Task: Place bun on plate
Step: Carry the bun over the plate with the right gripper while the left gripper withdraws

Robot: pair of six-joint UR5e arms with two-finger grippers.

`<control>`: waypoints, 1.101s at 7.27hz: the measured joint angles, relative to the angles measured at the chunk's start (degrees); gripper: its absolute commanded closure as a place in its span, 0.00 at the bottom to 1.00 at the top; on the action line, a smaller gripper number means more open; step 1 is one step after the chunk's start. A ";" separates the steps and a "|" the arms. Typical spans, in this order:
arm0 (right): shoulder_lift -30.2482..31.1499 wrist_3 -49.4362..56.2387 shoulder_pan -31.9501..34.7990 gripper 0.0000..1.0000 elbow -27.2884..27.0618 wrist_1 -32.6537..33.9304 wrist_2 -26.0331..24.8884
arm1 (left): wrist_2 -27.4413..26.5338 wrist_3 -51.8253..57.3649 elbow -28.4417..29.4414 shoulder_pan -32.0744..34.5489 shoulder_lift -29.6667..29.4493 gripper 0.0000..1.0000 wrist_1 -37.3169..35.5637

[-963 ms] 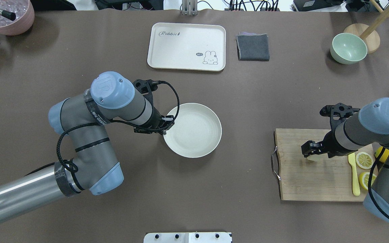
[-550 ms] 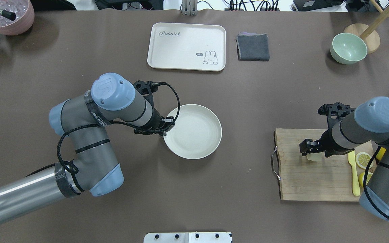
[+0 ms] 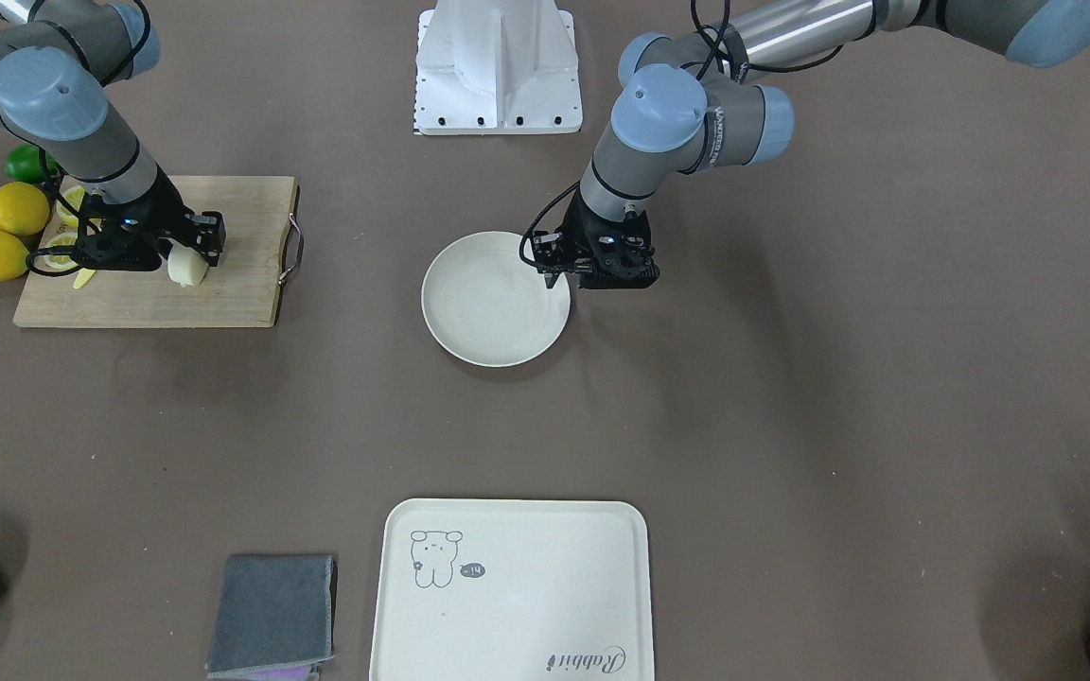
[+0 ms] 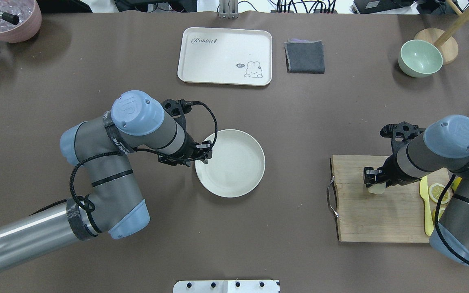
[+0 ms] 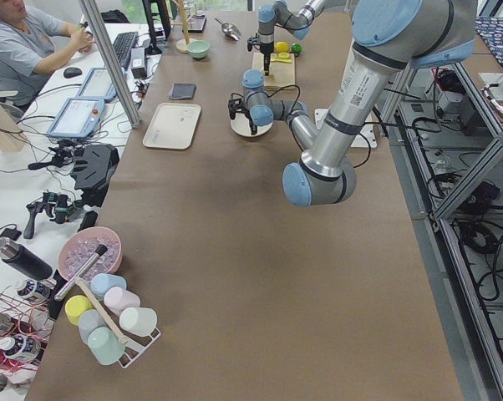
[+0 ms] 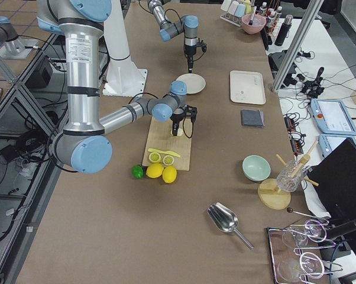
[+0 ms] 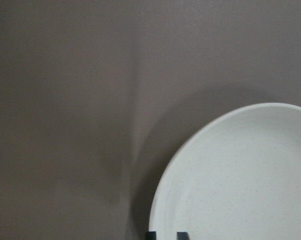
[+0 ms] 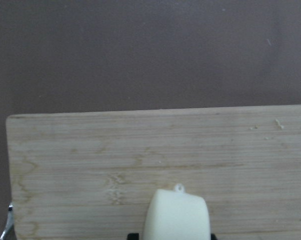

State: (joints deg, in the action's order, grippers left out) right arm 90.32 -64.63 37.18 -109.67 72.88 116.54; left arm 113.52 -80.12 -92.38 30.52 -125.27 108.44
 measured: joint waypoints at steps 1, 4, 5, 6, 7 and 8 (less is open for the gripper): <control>-0.79 0.00 0.42 0.56 -0.33 0.17 0.29 | 0.01 -0.01 -0.36 0.08 0.01 0.04 -0.06; -13.14 -1.00 -0.18 0.55 -0.24 6.50 0.07 | 0.23 1.37 -7.71 3.33 5.60 0.03 -0.46; -20.50 -1.27 -1.63 0.55 1.11 11.90 -0.85 | 0.48 5.44 -10.98 6.40 10.49 0.03 -0.50; -27.48 -1.37 -3.63 0.54 4.12 14.82 -2.82 | 0.59 11.83 -13.63 9.25 16.06 0.03 -0.49; -33.83 -1.47 -5.35 0.54 8.67 15.81 -4.49 | 0.65 18.10 -15.54 11.99 20.79 0.03 -0.45; -38.96 -1.54 -6.53 0.54 13.36 15.97 -5.40 | 0.70 23.08 -16.66 14.58 24.21 0.03 -0.43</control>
State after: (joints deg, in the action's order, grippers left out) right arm 51.36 -66.17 30.65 -96.31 88.85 111.14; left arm 114.22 -57.04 -109.04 45.10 -101.06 108.01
